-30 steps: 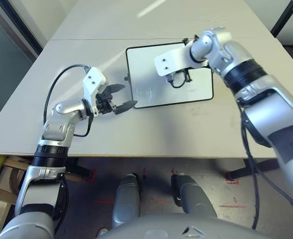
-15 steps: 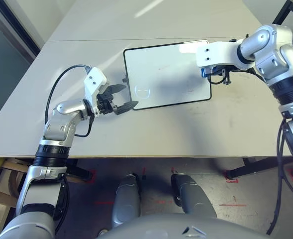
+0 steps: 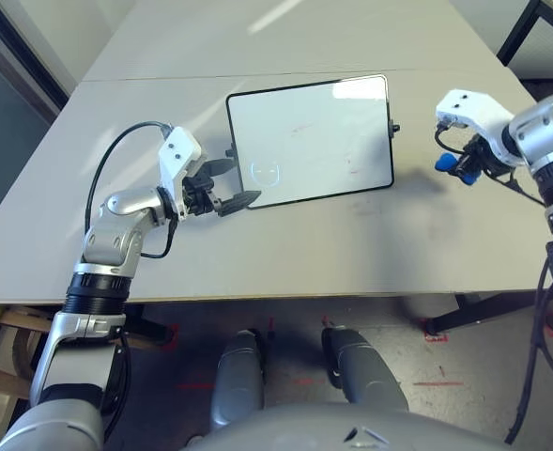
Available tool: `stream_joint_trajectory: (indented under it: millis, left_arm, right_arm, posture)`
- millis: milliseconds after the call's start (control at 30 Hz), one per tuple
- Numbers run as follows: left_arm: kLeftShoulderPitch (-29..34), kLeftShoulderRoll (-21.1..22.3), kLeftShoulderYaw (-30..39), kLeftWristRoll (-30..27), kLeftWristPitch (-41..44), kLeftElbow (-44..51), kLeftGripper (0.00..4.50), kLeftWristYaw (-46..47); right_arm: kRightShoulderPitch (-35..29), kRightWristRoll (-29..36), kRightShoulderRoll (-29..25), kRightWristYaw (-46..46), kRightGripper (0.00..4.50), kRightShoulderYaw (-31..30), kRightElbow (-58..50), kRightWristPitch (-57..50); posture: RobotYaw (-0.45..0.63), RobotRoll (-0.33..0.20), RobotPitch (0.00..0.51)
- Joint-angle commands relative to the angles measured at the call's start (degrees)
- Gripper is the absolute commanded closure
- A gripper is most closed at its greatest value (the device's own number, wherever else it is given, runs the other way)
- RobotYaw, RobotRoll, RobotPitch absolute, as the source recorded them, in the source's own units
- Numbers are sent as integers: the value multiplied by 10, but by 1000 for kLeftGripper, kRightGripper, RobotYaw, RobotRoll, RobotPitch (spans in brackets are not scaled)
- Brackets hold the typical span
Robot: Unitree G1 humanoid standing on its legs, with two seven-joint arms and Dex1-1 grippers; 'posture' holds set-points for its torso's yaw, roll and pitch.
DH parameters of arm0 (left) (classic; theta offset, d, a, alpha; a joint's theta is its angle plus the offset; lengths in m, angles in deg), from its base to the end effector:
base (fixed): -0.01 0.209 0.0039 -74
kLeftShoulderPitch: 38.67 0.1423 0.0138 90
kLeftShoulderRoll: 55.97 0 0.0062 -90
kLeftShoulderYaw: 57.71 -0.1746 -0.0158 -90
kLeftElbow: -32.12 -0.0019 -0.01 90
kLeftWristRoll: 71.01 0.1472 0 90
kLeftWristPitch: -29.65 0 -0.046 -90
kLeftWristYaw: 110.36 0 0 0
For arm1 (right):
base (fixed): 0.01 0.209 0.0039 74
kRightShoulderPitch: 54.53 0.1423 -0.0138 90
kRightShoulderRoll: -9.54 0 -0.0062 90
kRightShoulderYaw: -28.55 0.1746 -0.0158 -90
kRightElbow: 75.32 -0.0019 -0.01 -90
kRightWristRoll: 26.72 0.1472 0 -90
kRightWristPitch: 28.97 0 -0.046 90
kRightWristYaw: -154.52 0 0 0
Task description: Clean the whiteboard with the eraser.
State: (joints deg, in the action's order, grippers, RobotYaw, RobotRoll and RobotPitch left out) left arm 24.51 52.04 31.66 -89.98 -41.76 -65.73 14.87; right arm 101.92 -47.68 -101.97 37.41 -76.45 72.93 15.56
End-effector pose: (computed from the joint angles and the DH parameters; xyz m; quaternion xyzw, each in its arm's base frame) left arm 0.2861 0.2351 0.1605 0.1146 0.0517 -0.4463 0.8860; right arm 0.3446 -0.2773 0.2210 -0.2029 0.4694 0.1743 0.8415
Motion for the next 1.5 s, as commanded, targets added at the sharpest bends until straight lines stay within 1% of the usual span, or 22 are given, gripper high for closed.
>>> stream_joint_trajectory:
  millis: [33, 333, 433, 500, 567, 633, 700, 800, 833, 867, 900, 1033, 1167, 1267, 1333, 1500]
  left_arm:
    - [-1, 5, 0, 5, 1, -3, 0, -4]
    - [-3, 4, -1, 7, -1, -6, 0, -4]
    - [-4, 3, -2, 8, -3, -9, 0, -4]
    - [-6, 3, -2, 8, -4, -10, 0, -4]
    - [-7, 3, -2, 8, -4, -11, 0, -4]
    - [-6, 7, 1, 7, -3, -7, 0, -5]
    - [-4, 11, 5, 4, -1, -3, 0, -7]
    - [2, 21, 26, -12, 11, 17, 0, -2]
    - [3, 22, 35, -20, 17, 24, 0, 1]
    - [3, 22, 41, -24, 21, 28, 0, 3]
    - [5, 21, 54, -31, 25, 35, 0, 11]
    - [9, 17, 105, -48, 39, 46, 0, 59]
    - [2, 11, 156, -33, 43, 20, 0, 151]
    - [-6, 13, 175, -10, 40, -14, 0, 214]
    - [-10, 14, 184, -2, 34, -35, 0, 238]
    - [-16, 11, 202, 18, 10, -89, 0, 299]
  right_arm:
    - [20, 27, 11, -50, 4189, 29, 51, -21]
    - [33, 67, 17, -167, 4189, 76, 121, -22]
    - [34, 76, 19, -187, 4189, 85, 129, -24]
    - [34, 79, 21, -193, 3455, 87, 132, -27]
    - [35, 87, 21, -204, 2888, 96, 134, -29]
    - [38, 95, 17, -209, 2123, 104, 133, -30]
    - [40, 102, 13, -202, 1367, 107, 130, -29]
    - [43, 117, 1, -178, 377, 115, 113, -22]
    - [42, 121, -4, -174, 120, 119, 106, -13]
    - [41, 124, -6, -172, 26, 121, 101, -8]
    - [35, 132, -13, -167, 26, 128, 88, 11]
    - [-16, 174, -33, -188, 26, 180, 29, 144]
    - [-88, 223, -36, -228, 26, 247, -12, 264]
    - [-122, 253, -31, -258, 26, 287, -16, 336]
    - [-136, 269, -26, -269, 26, 305, -14, 370]
    - [-169, 323, -20, -272, 26, 359, -3, 405]
  posture:
    - [-103, 0, 133]
    - [-103, 0, 124]
    - [-106, 0, 119]
    - [-105, 0, 118]
    - [-103, 0, 116]
    - [-100, 0, 116]
    - [-95, 0, 116]
    - [-91, 0, 115]
    - [-89, 0, 114]
    - [-88, 0, 114]
    - [-88, 0, 114]
    - [-84, 0, 113]
    - [-75, 0, 115]
    - [-68, 0, 118]
    - [-66, 0, 121]
    - [-65, 0, 121]
